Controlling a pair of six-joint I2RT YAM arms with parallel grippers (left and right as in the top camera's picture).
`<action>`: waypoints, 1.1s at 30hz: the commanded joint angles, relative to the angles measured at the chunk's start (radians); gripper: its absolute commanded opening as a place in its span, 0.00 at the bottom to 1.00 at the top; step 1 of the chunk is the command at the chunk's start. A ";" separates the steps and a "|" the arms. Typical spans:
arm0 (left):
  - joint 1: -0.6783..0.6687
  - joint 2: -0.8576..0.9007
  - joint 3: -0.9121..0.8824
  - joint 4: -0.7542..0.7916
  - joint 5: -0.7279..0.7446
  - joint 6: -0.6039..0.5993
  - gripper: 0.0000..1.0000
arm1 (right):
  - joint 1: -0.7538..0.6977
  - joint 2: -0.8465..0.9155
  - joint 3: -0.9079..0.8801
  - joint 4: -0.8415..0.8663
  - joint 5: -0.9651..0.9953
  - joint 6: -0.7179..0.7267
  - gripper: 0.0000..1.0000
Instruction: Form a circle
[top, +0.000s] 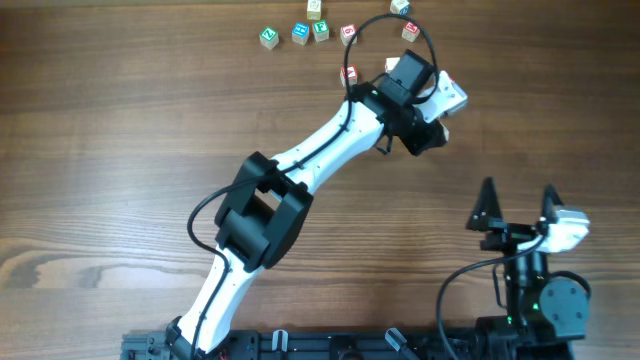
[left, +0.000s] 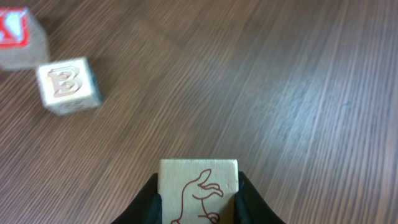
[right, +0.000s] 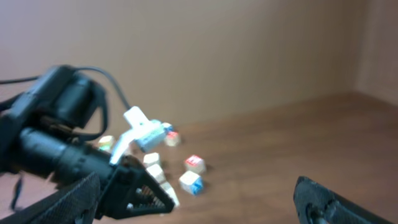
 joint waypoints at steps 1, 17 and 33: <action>-0.031 0.032 -0.005 0.040 -0.002 -0.013 0.10 | -0.004 0.056 0.143 -0.106 0.200 0.049 1.00; -0.059 0.101 -0.005 0.256 -0.001 -0.069 0.06 | -0.059 0.734 0.912 -0.359 0.388 -0.114 1.00; -0.123 0.208 -0.005 0.322 0.002 -0.069 0.32 | -0.494 1.005 0.953 -0.405 -0.299 -0.090 0.99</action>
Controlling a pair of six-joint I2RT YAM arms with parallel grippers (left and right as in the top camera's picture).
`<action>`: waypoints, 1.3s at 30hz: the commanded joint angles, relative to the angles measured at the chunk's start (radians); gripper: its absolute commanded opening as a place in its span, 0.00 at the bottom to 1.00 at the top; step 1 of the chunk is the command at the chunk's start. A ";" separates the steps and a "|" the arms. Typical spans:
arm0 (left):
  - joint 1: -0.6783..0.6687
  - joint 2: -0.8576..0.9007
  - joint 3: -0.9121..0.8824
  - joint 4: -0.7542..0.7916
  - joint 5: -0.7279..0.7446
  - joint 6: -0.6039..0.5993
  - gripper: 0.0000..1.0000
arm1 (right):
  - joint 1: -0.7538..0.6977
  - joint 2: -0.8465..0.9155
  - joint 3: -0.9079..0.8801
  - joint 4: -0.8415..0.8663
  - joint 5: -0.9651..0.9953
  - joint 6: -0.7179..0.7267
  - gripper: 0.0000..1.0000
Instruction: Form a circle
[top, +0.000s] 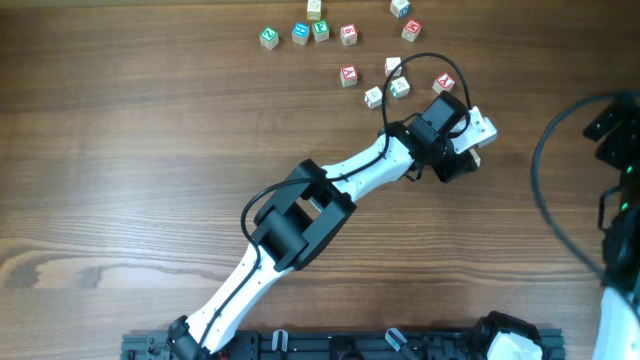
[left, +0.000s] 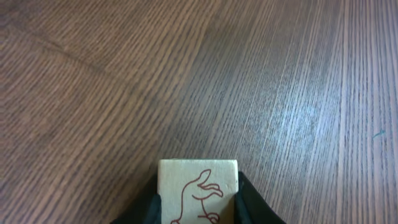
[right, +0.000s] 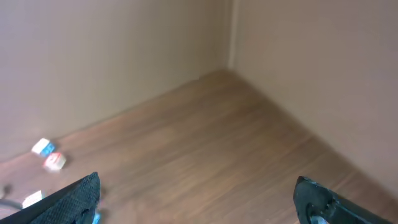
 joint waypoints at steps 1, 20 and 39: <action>-0.004 0.020 -0.003 0.000 -0.002 -0.002 0.41 | -0.066 0.093 0.014 -0.030 -0.331 0.007 1.00; 0.069 -0.208 -0.002 -0.270 -0.175 -0.001 1.00 | -0.068 0.330 0.011 0.019 -0.441 0.237 1.00; 0.470 -0.501 -0.003 -0.504 -0.180 -0.158 1.00 | 0.352 1.097 0.504 0.136 -0.232 -0.092 1.00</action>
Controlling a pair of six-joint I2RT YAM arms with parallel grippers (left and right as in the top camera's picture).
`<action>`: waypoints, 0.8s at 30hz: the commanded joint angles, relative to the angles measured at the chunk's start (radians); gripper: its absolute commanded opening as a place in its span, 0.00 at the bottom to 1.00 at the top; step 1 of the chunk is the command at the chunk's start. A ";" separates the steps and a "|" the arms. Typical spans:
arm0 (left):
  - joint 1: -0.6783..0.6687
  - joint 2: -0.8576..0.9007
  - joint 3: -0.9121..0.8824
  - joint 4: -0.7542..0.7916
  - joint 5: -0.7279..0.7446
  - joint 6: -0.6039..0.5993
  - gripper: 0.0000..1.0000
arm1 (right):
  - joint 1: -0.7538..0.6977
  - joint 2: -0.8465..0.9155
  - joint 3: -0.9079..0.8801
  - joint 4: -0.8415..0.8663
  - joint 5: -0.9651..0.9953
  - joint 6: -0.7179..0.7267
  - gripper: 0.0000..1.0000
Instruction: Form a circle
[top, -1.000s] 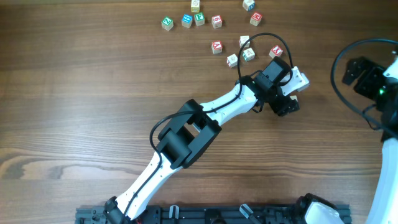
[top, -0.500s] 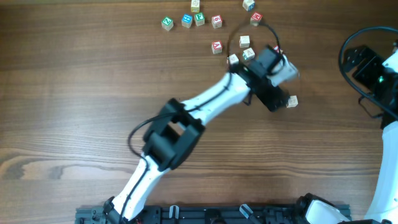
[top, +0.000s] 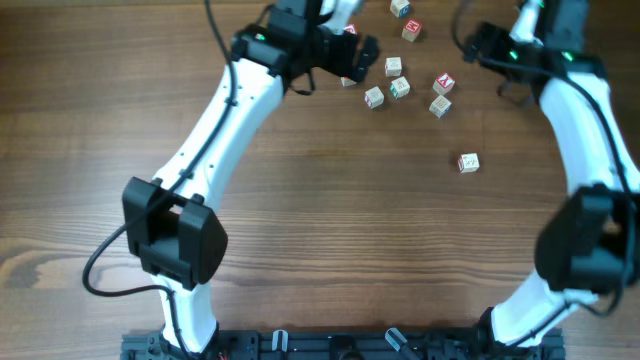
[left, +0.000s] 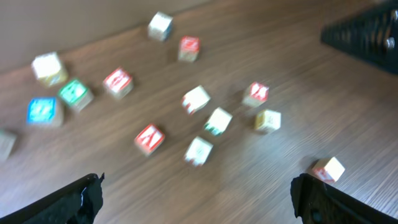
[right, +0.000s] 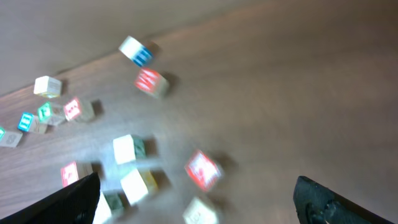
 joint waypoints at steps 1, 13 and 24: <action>0.035 0.001 -0.001 -0.076 -0.003 -0.028 1.00 | 0.054 0.158 0.089 0.028 0.050 -0.235 1.00; 0.060 0.001 -0.001 -0.160 -0.031 -0.028 1.00 | 0.059 0.338 0.087 0.153 -0.032 -0.556 0.96; 0.060 0.001 -0.001 -0.157 -0.097 -0.028 1.00 | 0.053 0.379 0.084 0.036 -0.075 -0.648 0.73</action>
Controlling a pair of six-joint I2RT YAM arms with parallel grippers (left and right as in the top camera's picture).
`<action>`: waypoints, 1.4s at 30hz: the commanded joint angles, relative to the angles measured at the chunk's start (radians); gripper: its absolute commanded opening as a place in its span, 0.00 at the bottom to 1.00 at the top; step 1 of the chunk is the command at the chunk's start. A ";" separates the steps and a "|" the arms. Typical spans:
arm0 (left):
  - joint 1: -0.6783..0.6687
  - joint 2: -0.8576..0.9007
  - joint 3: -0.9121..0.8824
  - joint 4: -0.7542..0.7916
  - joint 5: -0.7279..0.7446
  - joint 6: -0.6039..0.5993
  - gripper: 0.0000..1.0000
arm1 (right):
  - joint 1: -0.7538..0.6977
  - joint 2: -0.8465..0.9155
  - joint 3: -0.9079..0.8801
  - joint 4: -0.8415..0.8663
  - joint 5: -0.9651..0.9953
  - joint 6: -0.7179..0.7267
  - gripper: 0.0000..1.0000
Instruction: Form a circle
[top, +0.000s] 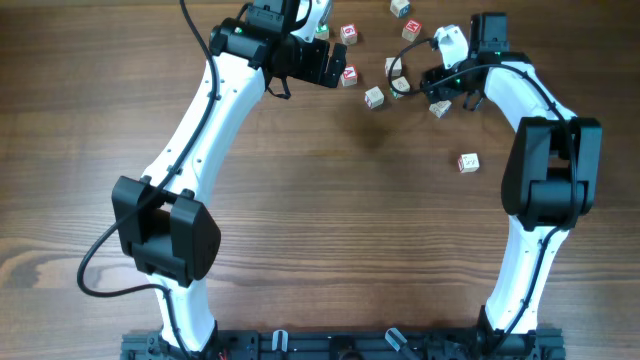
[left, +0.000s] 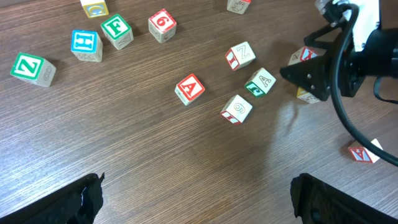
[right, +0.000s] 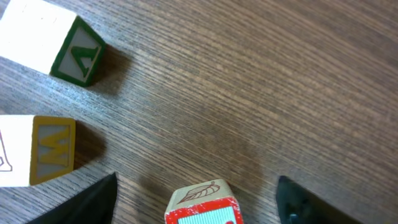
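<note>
Several lettered wooden cubes lie at the table's far side. Left wrist view: Z (left: 28, 67), H (left: 86, 45), F (left: 117, 30), 6 (left: 162, 25), red A (left: 189, 89), N (left: 240, 55), green A (left: 261, 82), 9 (left: 236, 109). One cube (top: 467, 162) sits alone nearer right. My left gripper (top: 325, 62) hangs open and empty above the cubes. My right gripper (right: 199, 202) is open, low at the table, its fingers either side of a red-framed leaf cube (right: 202, 200), not touching it.
Beside the right gripper sit a green A cube (right: 68, 46) and a yellow W cube (right: 37, 152). Two more cubes (top: 400, 8) (top: 412, 32) lie at the far edge. Both arms reach across the wooden table (top: 120, 120) toward its far side.
My right gripper was high over the far right of the cubes; now it is down at the table around the red-framed leaf cube. My left gripper has shifted slightly left, still open.
My left gripper held a cube with a rabbit drawing near the cluster, the right arm parked near. Then it held that cube further right. Later the cube lay alone there, both grippers open over the far side. Now the right gripper straddles another cube.
</note>
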 joint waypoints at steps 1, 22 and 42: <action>0.006 0.001 -0.001 0.002 -0.019 -0.008 1.00 | -0.007 0.017 0.009 -0.006 -0.027 -0.027 0.66; 0.006 0.001 -0.001 0.018 -0.019 -0.008 1.00 | -0.016 -0.280 0.074 -0.251 0.152 0.350 0.12; 0.005 0.002 -0.001 0.101 -0.018 -0.008 1.00 | -0.300 -0.563 -0.397 -0.378 0.182 0.525 0.12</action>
